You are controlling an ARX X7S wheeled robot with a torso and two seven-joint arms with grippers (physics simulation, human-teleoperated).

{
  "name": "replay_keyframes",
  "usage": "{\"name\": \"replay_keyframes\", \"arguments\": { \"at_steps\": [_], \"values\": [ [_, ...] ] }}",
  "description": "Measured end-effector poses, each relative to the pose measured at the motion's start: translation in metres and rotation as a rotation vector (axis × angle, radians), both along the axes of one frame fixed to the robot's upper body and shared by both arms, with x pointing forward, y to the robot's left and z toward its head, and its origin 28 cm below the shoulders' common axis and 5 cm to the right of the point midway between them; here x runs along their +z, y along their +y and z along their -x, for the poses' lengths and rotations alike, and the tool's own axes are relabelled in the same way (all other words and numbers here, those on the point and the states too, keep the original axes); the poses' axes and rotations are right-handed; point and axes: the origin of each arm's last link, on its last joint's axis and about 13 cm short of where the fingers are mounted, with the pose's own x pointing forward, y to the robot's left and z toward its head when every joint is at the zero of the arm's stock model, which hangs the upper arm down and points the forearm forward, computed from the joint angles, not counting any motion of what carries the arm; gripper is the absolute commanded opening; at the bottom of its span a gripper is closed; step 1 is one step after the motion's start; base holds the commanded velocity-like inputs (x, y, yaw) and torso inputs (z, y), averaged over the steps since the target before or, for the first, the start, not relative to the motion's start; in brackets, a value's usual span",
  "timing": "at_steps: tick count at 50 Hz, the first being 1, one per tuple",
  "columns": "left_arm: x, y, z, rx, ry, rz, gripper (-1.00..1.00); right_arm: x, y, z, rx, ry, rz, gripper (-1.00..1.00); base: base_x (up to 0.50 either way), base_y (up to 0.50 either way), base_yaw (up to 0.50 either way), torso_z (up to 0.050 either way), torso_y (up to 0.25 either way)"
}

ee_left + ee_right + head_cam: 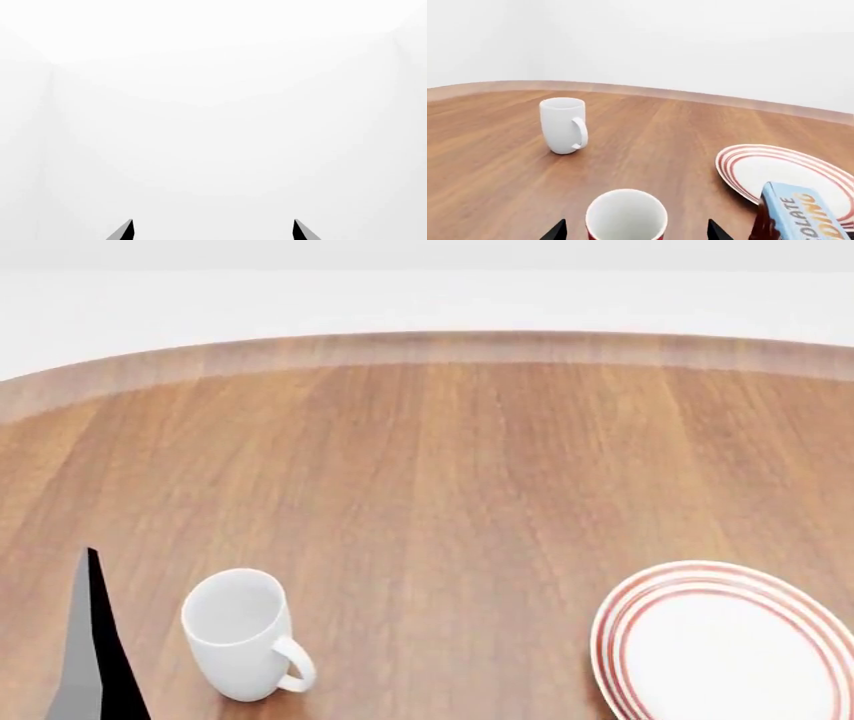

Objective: Pick up the red mug and put it on the plate

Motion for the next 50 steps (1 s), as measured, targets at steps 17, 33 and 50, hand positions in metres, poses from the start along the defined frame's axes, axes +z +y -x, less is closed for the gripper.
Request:
{"name": "replay_keyframes", "arguments": {
  "at_steps": [17,33,50],
  "values": [
    [0.0,0.001,0.003,0.0,-0.003,-0.001,1.0,-0.017,-0.001,0.006,0.005,0.044,-0.012,1.0,0.0,0.0,0.0,0.0,0.0],
    [0.0,0.001,0.004,-0.002,-0.002,-0.002,1.0,-0.033,-0.004,0.007,0.002,0.081,-0.031,1.0,0.0,0.0,0.0,0.0,0.0],
    [0.001,0.002,0.004,-0.004,-0.002,-0.002,1.0,-0.045,-0.004,0.003,-0.002,0.097,-0.045,1.0,0.0,0.0,0.0,0.0,0.0]
  ]
}}
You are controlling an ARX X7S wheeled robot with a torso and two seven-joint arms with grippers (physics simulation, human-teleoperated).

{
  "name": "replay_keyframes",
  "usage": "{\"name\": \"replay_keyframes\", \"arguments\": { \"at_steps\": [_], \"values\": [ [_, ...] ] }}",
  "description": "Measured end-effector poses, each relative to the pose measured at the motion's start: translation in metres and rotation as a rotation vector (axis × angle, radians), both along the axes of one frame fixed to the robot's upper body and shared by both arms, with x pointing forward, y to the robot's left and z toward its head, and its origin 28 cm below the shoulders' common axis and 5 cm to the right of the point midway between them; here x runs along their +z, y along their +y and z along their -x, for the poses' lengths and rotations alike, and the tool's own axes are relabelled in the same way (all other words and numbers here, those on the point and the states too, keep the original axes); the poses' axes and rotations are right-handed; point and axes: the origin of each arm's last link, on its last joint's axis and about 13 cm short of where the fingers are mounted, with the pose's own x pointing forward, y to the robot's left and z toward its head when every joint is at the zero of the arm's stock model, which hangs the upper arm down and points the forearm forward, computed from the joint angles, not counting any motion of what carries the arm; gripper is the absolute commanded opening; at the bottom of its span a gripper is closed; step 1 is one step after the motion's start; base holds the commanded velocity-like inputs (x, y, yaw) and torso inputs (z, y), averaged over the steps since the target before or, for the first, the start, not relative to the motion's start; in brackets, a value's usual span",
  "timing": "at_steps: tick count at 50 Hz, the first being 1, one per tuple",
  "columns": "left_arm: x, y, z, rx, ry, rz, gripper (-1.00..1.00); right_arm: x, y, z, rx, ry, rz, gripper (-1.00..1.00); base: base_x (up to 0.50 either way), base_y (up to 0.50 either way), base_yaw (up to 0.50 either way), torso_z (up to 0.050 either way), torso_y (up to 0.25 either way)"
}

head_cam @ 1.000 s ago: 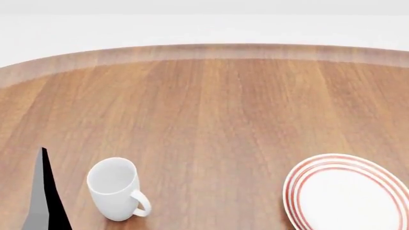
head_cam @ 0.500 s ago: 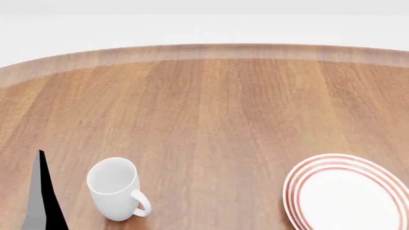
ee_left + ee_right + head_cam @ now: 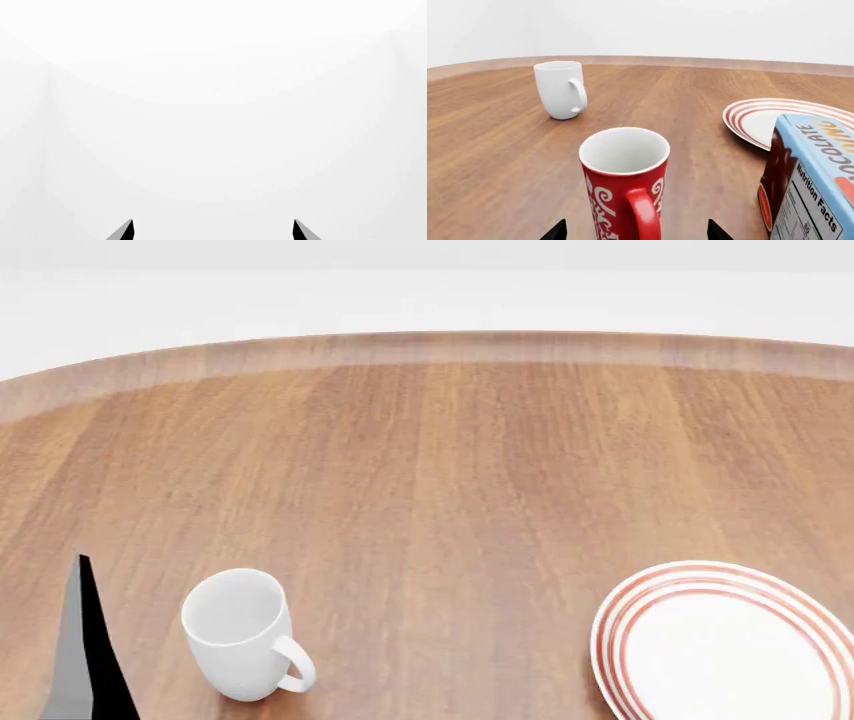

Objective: Pick up the red mug and put it on the plate

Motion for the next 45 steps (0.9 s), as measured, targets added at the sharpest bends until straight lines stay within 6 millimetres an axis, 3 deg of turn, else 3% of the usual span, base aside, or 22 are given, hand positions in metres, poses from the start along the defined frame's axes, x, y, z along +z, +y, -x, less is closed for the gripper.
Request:
{"name": "replay_keyframes", "arguments": {
  "at_steps": [45],
  "values": [
    [-0.001,-0.001,-0.003,-0.001,0.002,-0.001,1.0,-0.02,0.002,-0.01,-0.014,0.031,-0.033,1.0,0.0,0.0,0.0,0.0,0.0]
  ]
}}
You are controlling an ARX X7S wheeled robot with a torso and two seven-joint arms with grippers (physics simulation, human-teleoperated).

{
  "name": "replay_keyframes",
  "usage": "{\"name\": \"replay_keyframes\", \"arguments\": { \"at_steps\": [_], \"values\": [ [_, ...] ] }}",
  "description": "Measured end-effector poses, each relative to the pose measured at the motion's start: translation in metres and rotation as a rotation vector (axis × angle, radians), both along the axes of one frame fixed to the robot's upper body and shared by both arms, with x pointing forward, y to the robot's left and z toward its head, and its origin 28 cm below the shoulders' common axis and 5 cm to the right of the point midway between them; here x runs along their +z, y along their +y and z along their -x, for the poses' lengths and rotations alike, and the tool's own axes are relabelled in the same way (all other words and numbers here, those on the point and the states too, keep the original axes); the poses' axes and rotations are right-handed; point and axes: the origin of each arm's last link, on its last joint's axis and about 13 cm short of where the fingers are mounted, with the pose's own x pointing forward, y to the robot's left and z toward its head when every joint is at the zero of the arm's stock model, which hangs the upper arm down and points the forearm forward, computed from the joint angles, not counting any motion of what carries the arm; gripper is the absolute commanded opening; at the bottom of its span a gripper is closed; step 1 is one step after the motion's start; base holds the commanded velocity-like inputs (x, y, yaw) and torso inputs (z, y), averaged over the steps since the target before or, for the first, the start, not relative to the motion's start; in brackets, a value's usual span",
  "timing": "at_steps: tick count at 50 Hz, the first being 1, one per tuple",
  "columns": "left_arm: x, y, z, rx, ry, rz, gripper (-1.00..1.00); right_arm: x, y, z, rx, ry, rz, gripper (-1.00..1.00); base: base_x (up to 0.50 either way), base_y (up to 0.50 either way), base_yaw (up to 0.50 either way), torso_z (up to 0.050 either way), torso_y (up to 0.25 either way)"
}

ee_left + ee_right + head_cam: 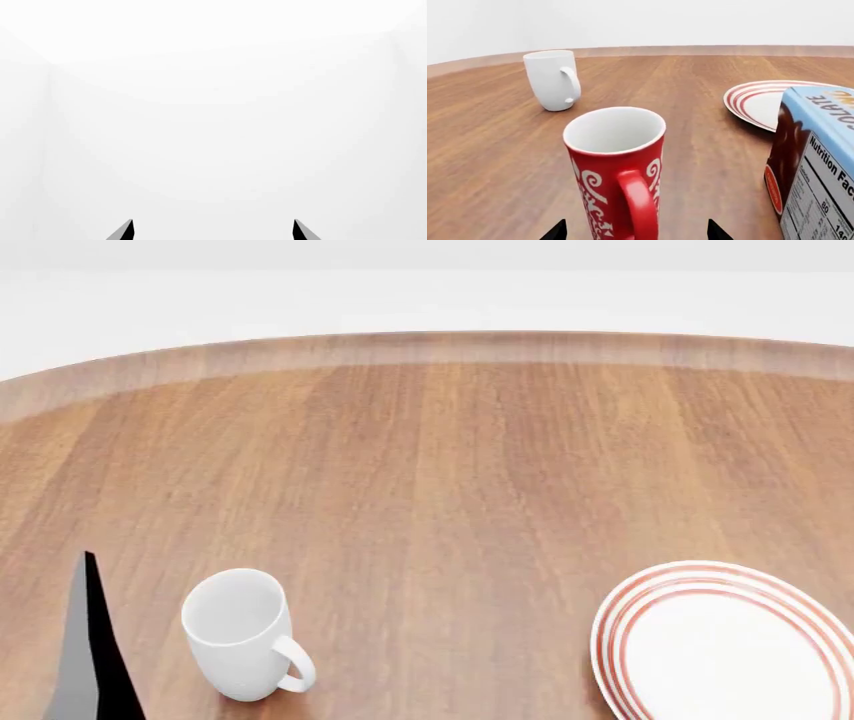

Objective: Pick up the red mug and put it on the plate

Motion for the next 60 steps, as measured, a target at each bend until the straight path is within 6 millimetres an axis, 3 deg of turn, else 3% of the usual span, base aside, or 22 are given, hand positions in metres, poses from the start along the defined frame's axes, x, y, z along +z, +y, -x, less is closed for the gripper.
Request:
{"name": "replay_keyframes", "arguments": {
  "at_steps": [34,35,60],
  "values": [
    [0.0003,-0.0007,-0.0024,0.0,0.0,-0.002,1.0,-0.0026,0.0011,-0.0041,-0.009,-0.005,-0.027,1.0,0.0,0.0,0.0,0.0,0.0],
    [0.0003,-0.0007,-0.0024,0.0,0.0,-0.002,1.0,-0.0025,0.0012,-0.0042,-0.009,-0.005,-0.027,-1.0,0.0,0.0,0.0,0.0,0.0],
    [0.0011,-0.0009,-0.0022,0.0,-0.003,-0.002,1.0,-0.0027,-0.0008,-0.0048,-0.023,-0.007,-0.033,-1.0,0.0,0.0,0.0,0.0,0.0]
  ]
}}
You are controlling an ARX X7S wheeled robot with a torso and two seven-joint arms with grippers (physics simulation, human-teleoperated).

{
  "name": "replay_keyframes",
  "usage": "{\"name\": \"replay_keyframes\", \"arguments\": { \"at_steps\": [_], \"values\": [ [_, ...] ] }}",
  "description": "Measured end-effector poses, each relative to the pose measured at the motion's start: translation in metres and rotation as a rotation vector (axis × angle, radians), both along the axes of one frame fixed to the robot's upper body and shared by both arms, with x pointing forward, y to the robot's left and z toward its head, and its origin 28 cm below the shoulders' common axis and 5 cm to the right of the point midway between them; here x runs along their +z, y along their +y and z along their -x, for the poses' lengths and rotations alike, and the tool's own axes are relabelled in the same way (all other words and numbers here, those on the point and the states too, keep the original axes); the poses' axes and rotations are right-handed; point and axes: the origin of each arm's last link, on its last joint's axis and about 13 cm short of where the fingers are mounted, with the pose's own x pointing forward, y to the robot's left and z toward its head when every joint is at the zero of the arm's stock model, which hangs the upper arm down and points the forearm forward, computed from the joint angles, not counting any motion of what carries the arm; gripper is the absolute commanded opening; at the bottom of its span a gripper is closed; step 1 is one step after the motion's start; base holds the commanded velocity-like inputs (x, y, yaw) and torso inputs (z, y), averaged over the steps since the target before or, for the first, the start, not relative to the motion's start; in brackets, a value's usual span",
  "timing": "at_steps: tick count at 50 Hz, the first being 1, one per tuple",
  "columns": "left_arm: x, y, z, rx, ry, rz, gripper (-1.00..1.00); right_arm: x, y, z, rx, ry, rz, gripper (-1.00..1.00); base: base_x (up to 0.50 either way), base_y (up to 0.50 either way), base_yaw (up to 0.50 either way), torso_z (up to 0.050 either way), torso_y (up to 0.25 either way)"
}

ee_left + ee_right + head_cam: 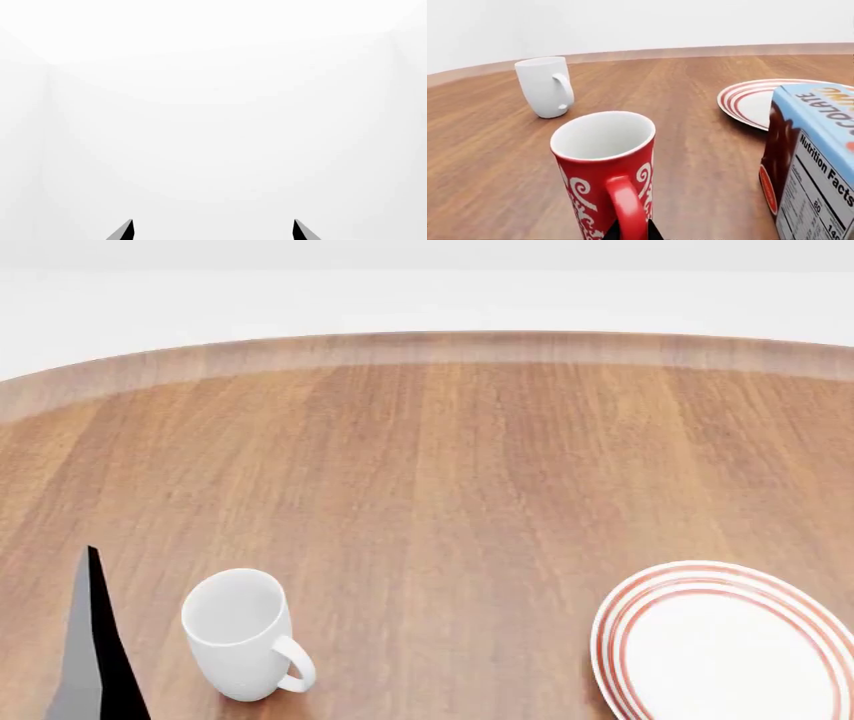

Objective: Pick up the red mug and put it on the plate

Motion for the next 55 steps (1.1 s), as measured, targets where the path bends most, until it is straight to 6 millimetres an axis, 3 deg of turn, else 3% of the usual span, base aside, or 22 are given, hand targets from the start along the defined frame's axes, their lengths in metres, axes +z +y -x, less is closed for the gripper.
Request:
{"name": "replay_keyframes", "arguments": {
  "at_steps": [9,27,55],
  "values": [
    [0.001,0.0,0.0,0.0,-0.002,0.001,1.0,0.015,-0.001,0.004,-0.027,-0.019,0.005,-1.0,0.0,0.0,0.0,0.0,0.0],
    [0.005,0.0,0.003,0.003,-0.01,0.012,1.0,0.094,0.003,0.006,-0.048,-0.137,0.034,-1.0,0.0,0.0,0.0,0.0,0.001],
    [0.008,-0.001,0.007,-0.004,-0.013,0.021,1.0,0.205,-0.002,-0.013,-0.122,-0.253,0.05,-1.0,0.0,0.0,0.0,0.0,0.0]
  ]
}}
